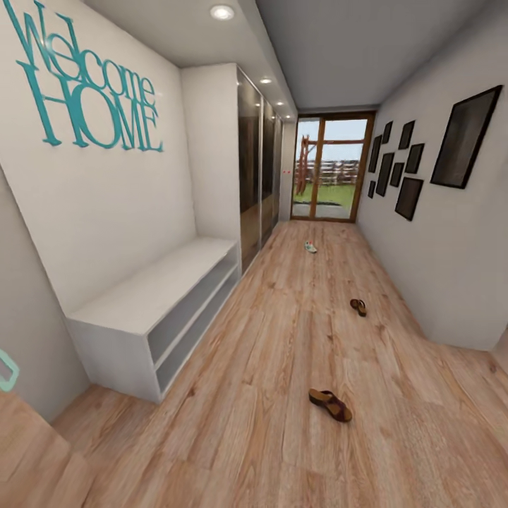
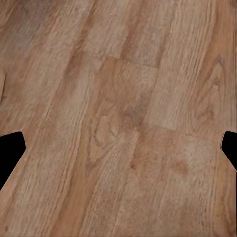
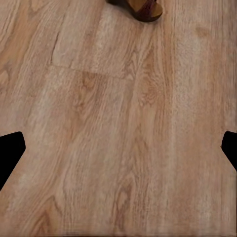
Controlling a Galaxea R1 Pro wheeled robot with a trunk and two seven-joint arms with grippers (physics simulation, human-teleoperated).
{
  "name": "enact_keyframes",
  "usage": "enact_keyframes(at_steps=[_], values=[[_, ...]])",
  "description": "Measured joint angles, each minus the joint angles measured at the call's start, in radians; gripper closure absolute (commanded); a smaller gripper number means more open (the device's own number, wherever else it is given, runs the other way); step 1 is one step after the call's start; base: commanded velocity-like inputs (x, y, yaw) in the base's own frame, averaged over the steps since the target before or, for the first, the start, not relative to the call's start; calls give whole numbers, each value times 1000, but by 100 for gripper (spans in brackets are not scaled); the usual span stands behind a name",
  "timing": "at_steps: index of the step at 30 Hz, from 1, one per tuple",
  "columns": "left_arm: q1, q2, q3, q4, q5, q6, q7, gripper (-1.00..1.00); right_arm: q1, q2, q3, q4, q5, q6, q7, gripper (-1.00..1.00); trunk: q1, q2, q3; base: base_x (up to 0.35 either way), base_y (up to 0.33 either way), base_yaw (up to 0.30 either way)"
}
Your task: Pick up the two gym shoes and the two sandals from the corridor floor and place them onto the hallstand (shoe rack) in the corridor, making sure they are on the rack and not on the floor. Arrange them so the two gym shoes are next to each other and the two sandals are next to each other.
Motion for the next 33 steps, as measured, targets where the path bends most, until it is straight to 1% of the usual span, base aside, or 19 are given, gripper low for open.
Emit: enact_keyframes(at_steps=[33], values=[[0,0,0,0,0,0,0,-100,0,0,0,-1,1,0,3,-100,127,-231,-144,0,0,-201]])
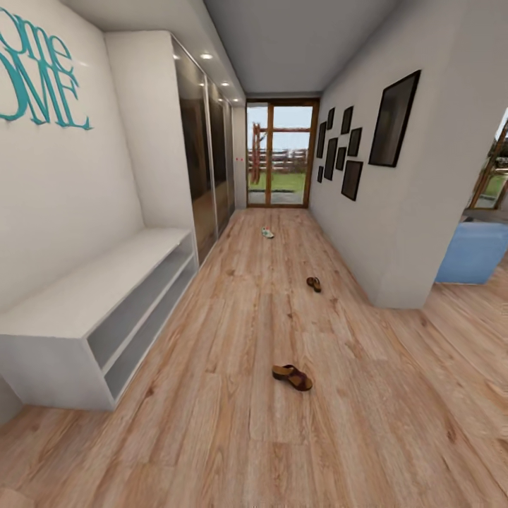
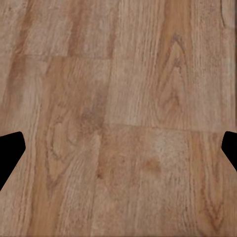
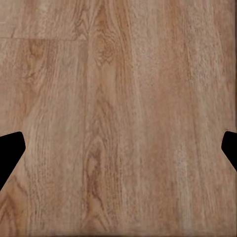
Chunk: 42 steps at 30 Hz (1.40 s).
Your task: Pick up the two gym shoes and the two sandals from the corridor floor and place them onto the hallstand (shoe rack) in the corridor, making sure they are on the rack and not on the floor. Arrange them so the two gym shoes are next to each other and the two sandals are next to each other.
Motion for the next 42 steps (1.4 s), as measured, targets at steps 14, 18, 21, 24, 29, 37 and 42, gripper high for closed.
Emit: enact_keyframes(at_steps=[14,18,21,24,29,37,42], values=[[-16,3,3,-15,-1,7,-1,-100,0,-2,2,-16,2,0,-6,-100,54,-98,-50,0,0,-51],[-51,5,2,-19,-3,9,-2,-100,-1,-10,1,-82,3,1,-9,-100,69,-126,-63,0,0,-4],[-85,6,0,-19,-10,13,-3,-100,-2,-14,1,-145,3,1,-10,-100,81,-147,-72,0,0,-2],[-139,8,-3,-20,-32,21,-4,-100,-3,-17,0,-236,4,3,-11,-100,92,-168,-81,0,0,0],[-240,-1,-5,-20,-98,74,-5,-100,-17,-17,-1,-396,5,21,-11,-100,111,-203,-97,0,0,0],[-256,-8,-1,-12,-115,94,-6,-100,-49,-17,3,-410,7,53,-3,-100,142,-259,-122,0,0,0],[-251,-7,3,-7,-112,93,-4,-100,-52,-15,4,-264,7,55,-2,-100,161,-294,-138,0,0,0]])
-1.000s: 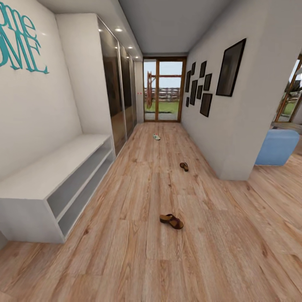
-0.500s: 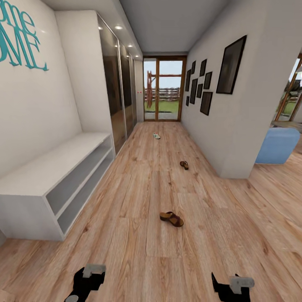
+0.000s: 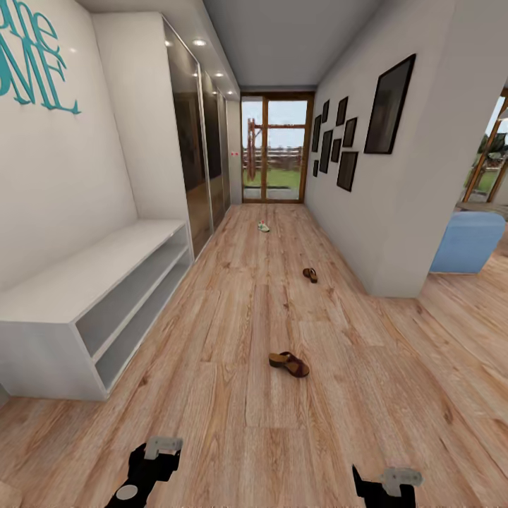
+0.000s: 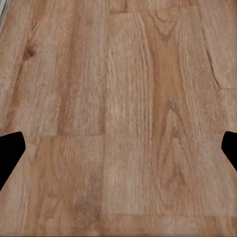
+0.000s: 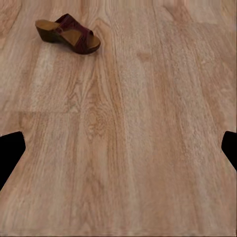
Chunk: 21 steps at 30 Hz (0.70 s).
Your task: Pick up the two gym shoes and the two sandals from the corridor floor and place them onto the hallstand (shoe rack) in the corridor, making sure they are on the rack and not on the floor. Arrange them so the two gym shoes are next to each other and the two sandals are next to each other.
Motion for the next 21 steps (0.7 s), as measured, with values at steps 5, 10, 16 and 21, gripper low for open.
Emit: enact_keyframes(at_steps=[5,10,16,21], values=[[1,1,2,2,2,-1,0,-100,0,-2,-3,52,-1,-2,-1,-100,19,-35,-16,0,0,0],[0,2,2,4,3,-2,0,-100,0,-4,-4,70,-1,-4,-7,-100,38,-70,-31,0,0,0],[0,1,2,5,4,-2,0,-100,0,-3,-3,74,-1,-6,-7,-100,61,-112,-50,0,0,0],[-1,0,2,6,4,-2,0,-100,0,-3,-4,76,-2,-7,-10,-100,81,-147,-66,0,0,0]])
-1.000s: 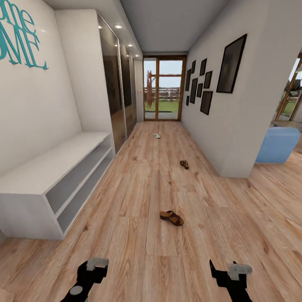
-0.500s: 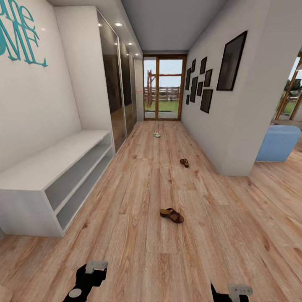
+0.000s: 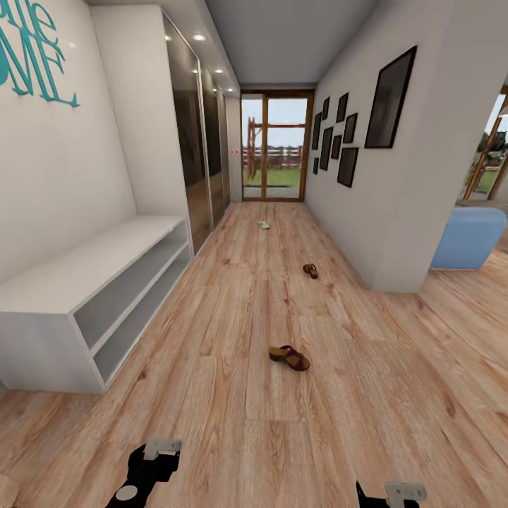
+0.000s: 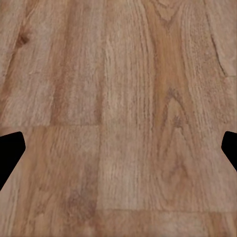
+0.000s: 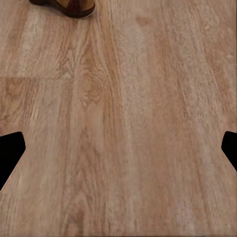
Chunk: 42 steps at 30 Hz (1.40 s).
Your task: Pick up the two gym shoes and the two sandals from the corridor floor and place them onto the hallstand (shoe rack) in the corridor, making sure they are on the rack and not on the floor. Arrange them so the two gym shoes are next to each other and the two sandals are next to each other.
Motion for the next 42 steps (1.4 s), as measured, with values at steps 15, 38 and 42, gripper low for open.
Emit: enact_keyframes(at_steps=[15,38,42], values=[[0,0,0,0,0,-4,0,-100,0,-1,-1,13,-3,0,-1,-100,58,-105,-51,0,0,0],[0,1,0,-2,-1,-4,1,-100,0,-1,-2,13,-3,0,-1,-100,76,-140,-100,46,8,0],[0,1,0,-4,-1,-4,1,-100,0,-1,-1,14,-3,-1,-1,-100,76,-140,-102,272,63,0]])
